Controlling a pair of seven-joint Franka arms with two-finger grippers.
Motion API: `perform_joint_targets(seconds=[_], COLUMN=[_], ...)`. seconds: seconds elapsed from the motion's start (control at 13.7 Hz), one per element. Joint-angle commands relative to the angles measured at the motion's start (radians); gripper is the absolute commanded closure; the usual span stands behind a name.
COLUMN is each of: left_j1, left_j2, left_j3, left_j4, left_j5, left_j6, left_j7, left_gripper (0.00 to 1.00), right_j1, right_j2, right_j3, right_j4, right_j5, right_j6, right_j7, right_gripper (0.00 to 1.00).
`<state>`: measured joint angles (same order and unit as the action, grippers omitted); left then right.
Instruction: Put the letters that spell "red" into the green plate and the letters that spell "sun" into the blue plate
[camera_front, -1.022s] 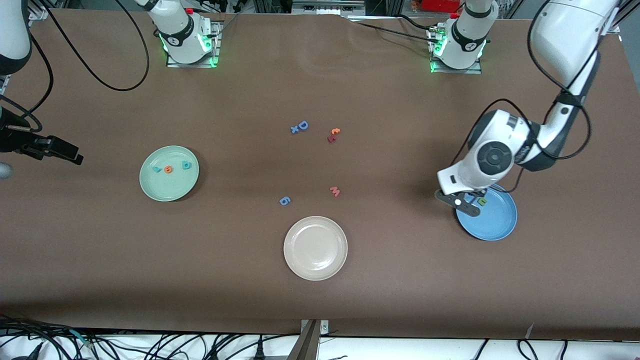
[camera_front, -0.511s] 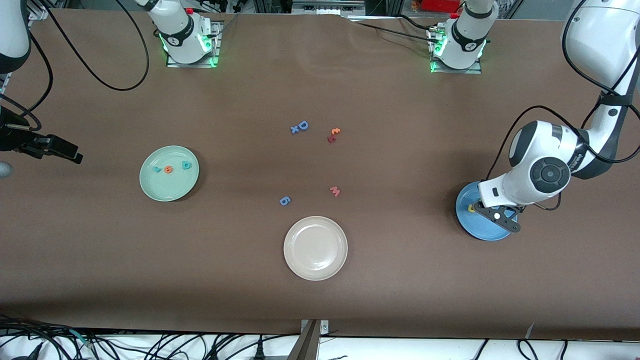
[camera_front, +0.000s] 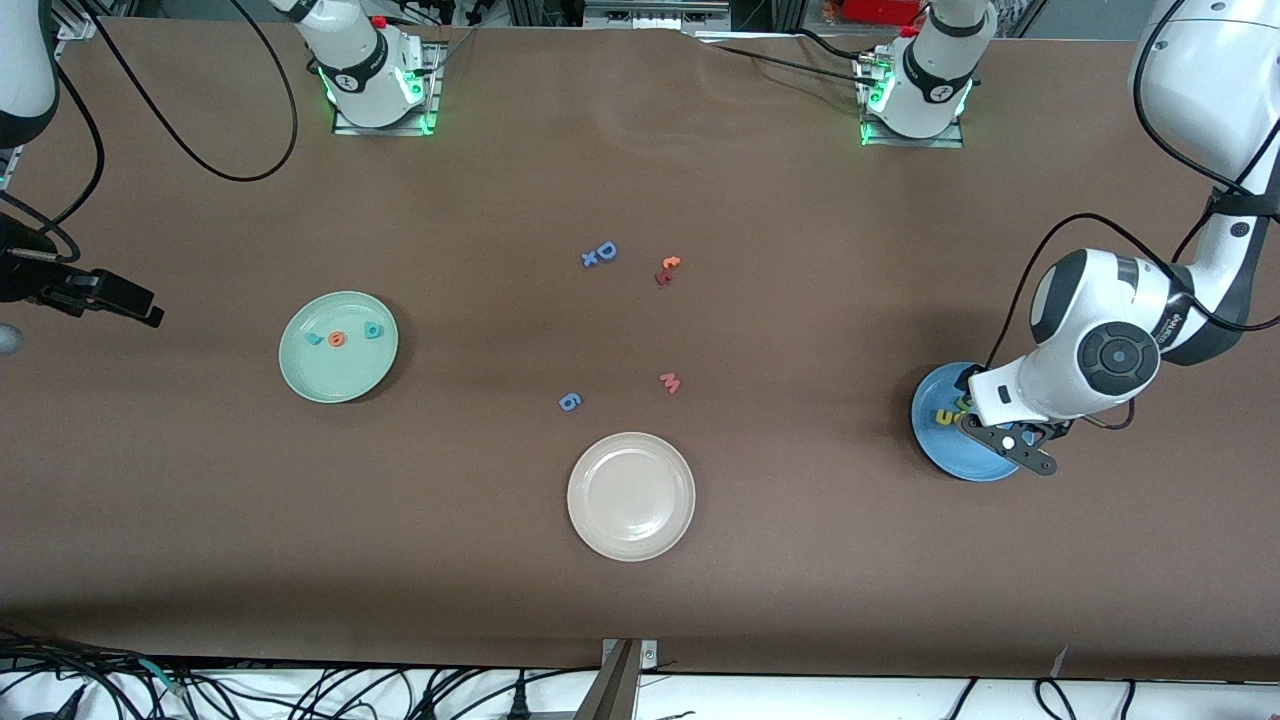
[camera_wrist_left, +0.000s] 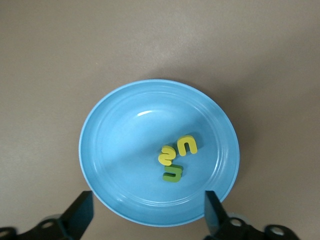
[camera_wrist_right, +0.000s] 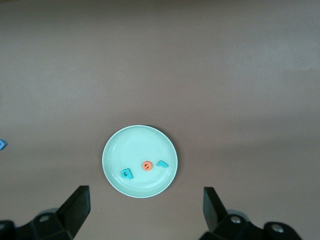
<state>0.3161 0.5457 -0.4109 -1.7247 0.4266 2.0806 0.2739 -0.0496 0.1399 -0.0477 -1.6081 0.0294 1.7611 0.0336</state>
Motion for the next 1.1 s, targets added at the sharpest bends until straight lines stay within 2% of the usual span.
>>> perform_joint_targets(seconds=[0.0,0.37,0.51,0.73,0.8,0.95,1.02], left_j1=[-0.006,-0.130,-0.187,-0.267,-0.308,-0.460,-0.479], left_j2=[-0.003,-0.003,-0.003,-0.018,-0.030,-0.070,-0.090], left_j3=[-0.011,-0.016,-0.017,0.013,0.059,0.253,0.285], left_j4=[0.072,0.220,0.238,0.238,0.237,0.235,0.231], left_j5=[-0.029,-0.031,-0.031,-0.052,-0.095,-0.181,-0.210], left_j6=[-0.094,-0.324,-0.376,-0.398,-0.399,-0.399,-0.399], left_j7=[-0.066,-0.221,-0.309,-0.337,-0.337,-0.326,-0.321], left_gripper=[0.00,0.00,0.00,0.00,0.00,0.00,0.00], right_j1=[-0.004,-0.004,-0.004,-0.004,-0.004,-0.004,-0.004], right_j2=[-0.008,-0.010,-0.016,-0.014,-0.014,-0.016,-0.016], right_j3=[0.002,0.002,0.002,0.002,0.002,0.000,0.000], right_j4=[-0.004,-0.004,-0.004,0.000,0.003,0.005,0.005], right_j5=[-0.003,-0.003,-0.006,-0.014,-0.014,-0.016,-0.016], right_j6=[-0.014,-0.014,-0.022,-0.037,-0.038,-0.038,-0.038], right_j7=[0.008,0.008,0.008,0.006,0.003,-0.006,-0.008], right_gripper=[0.00,0.00,0.00,0.00,0.00,0.00,0.00])
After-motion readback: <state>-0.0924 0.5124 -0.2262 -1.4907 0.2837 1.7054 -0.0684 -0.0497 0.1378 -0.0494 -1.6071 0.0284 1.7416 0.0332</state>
